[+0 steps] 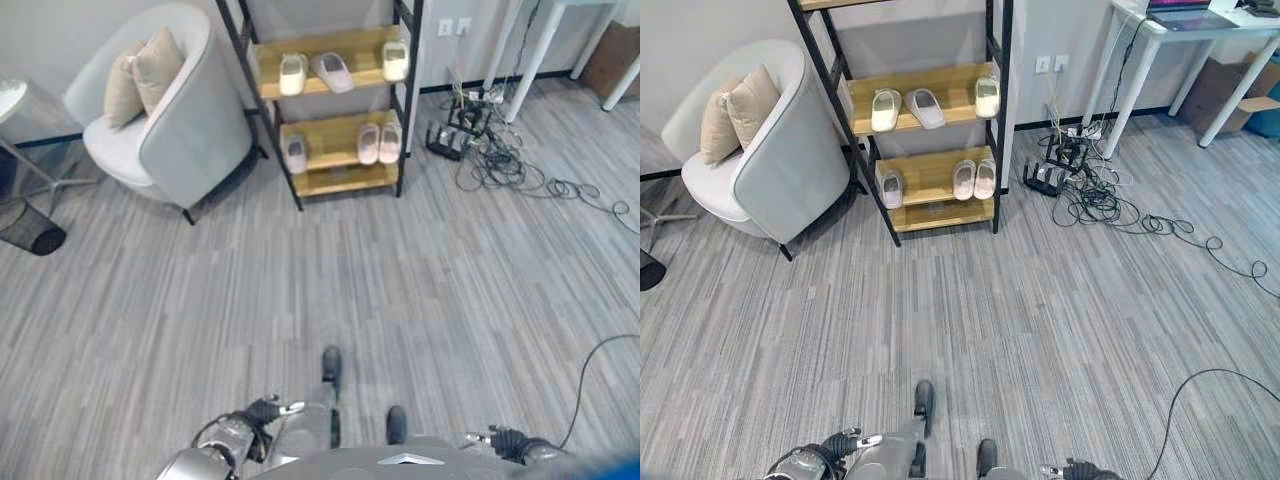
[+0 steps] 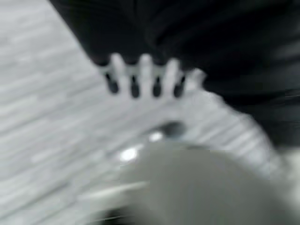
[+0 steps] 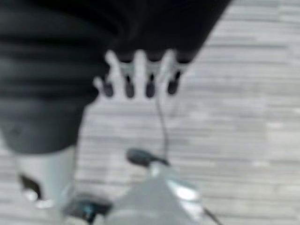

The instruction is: Arrange the slippers neatly on the shoe rack.

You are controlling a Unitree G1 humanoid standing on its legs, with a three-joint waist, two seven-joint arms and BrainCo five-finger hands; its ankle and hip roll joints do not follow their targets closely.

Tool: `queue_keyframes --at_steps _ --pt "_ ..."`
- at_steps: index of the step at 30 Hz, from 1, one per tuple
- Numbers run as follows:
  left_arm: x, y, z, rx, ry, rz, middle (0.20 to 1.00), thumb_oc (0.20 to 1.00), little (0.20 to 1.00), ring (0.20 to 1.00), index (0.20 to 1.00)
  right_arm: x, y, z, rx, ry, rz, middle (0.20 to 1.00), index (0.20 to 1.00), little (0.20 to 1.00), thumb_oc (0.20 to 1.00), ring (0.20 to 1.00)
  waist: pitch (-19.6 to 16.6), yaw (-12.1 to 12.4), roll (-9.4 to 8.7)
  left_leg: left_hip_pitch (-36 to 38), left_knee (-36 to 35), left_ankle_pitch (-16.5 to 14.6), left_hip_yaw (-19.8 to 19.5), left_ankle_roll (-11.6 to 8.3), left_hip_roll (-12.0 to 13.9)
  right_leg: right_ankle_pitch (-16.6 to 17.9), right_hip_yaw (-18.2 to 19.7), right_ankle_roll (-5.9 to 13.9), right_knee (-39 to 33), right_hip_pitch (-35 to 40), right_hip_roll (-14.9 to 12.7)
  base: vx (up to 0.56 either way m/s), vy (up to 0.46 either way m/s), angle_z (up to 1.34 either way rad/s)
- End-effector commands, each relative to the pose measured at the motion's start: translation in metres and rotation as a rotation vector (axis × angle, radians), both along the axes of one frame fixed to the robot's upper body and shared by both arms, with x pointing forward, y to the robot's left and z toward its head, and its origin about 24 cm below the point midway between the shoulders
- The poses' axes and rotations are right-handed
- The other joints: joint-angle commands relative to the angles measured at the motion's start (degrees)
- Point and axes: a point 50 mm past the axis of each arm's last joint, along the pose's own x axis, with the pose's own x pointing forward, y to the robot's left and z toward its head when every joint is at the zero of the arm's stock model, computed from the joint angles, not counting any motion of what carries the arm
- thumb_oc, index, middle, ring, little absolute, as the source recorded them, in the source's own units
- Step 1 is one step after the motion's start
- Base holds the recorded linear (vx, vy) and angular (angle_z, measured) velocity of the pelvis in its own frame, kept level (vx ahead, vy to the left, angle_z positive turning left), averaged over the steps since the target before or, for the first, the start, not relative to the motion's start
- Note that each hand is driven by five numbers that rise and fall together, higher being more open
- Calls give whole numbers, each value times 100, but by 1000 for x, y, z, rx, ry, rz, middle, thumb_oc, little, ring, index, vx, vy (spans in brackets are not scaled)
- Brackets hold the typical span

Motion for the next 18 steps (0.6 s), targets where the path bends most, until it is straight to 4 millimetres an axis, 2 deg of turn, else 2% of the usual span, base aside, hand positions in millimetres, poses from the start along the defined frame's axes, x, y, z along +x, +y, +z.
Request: queue_keyframes --at_steps 1,2,3,4,5,6,7,8,9,10,11,12,13,14,16,18 --pt "-28 14 -2 48 88 -22 1000 1000 1000 1000 1000 -3 12 -3 31 -16 62 1000 1000 1000 1000 1000 -215 -18 -469 -573 1156 -2 201 918 -572 -610 -123 1044 1028 654 -581 563 277 -87" --pt "-25 14 -2 50 79 -31 1000 1000 1000 1000 1000 3 16 -2 41 -36 65 1000 1000 1000 1000 1000 -241 -22 -525 -438 1183 -139 249 1035 -667 -375 -81 1167 1465 505 -666 264 145 -44" --pt "-25 14 -2 49 79 -31 1000 1000 1000 1000 1000 3 16 -2 41 -37 65 1000 1000 1000 1000 1000 -253 -19 -517 -451 1181 -133 248 1033 -657 -366 -77 1165 1463 490 -656 348 217 -35" --pt "-17 12 -1 49 51 -55 1000 1000 1000 1000 1000 14 21 0 47 -71 85 1000 1000 1000 1000 1000 -214 -80 -518 -143 1146 -333 302 1226 -782 462 -31 1383 2522 45 -816 206 147 -38" --pt "-17 12 -1 49 51 -55 1000 1000 1000 1000 1000 14 20 0 47 -71 85 1000 1000 1000 1000 1000 -225 -76 -510 -156 1144 -327 302 1224 -771 473 -28 1381 2517 31 -806 325 232 -42" --pt "-11 10 0 51 33 -72 1000 1000 1000 1000 1000 18 21 1 45 -84 91 1000 1000 1000 1000 1000 -175 -148 -451 32 1108 -402 302 1308 -791 811 -32 1393 3115 -173 -853 355 247 -25" --pt "6 9 3 63 -15 -121 1000 1000 1000 1000 1000 26 24 3 50 -110 100 1000 1000 1000 1000 1000 -97 -292 -235 433 997 -562 284 1444 -752 1127 -201 1330 3960 -670 -907 477 313 -17" --pt "13 9 5 69 -35 -135 1000 1000 1000 1000 1000 27 25 3 51 -112 111 1000 1000 1000 1000 1000 -68 -342 -152 626 923 -619 265 1481 -742 1061 -331 1292 4179 -886 -948 361 225 -6" --pt "13 9 5 69 -35 -134 1000 1000 1000 1000 1000 27 25 3 51 -112 111 1000 1000 1000 1000 1000 -52 -350 -165 643 919 -620 261 1482 -759 1039 -333 1294 4204 -878 -966 293 117 -7" --pt "23 8 8 78 -65 -147 1000 1000 1000 1000 1000 27 27 2 47 -108 133 1000 1000 1000 1000 1000 3 -434 -89 916 798 -695 191 1496 -763 776 -492 1212 4277 -1144 -975 424 70 19" --pt "38 6 12 79 -115 -164 1000 1000 1000 1000 1000 24 29 1 46 -96 155 1000 1000 1000 1000 1000 53 -557 14 1227 734 -838 55 1466 -739 360 -740 1122 3915 -1523 -889 428 67 23" --pt "38 6 12 79 -115 -164 1000 1000 1000 1000 1000 24 29 1 46 -96 155 1000 1000 1000 1000 1000 73 -570 7 1255 730 -846 43 1463 -746 334 -750 1121 3933 -1498 -901 395 -10 30" --pt "45 4 14 74 -143 -165 1000 1000 1000 1000 1000 20 29 0 47 -84 156 1000 1000 1000 1000 1000 102 -643 18 1397 718 -933 -46 1443 -750 158 -805 1091 3603 -1598 -820 291 -62 34" --pt "51 2 16 70 -162 -177 1000 1000 1000 1000 1000 16 29 -1 49 -70 156 1000 1000 1000 1000 1000 139 -744 12 1585 683 -1023 -139 1418 -760 115 -769 1062 3216 -1749 -675 419 -99 45" --pt "55 0 17 68 -175 -187 1000 1000 1000 1000 1000 4 26 -4 48 -34 142 1000 1000 1000 1000 1000 154 -879 -46 1853 605 -1187 -283 1331 -774 235 -577 1145 2308 -1939 -492 425 -147 29" --pt "54 -2 16 66 -162 -203 1000 1000 1000 1000 1000 -7 22 -6 47 11 130 1000 1000 1000 1000 1000 150 -991 -53 2086 564 -1319 -349 1235 -718 396 -457 1243 1697 -2092 -476 445 -203 29"
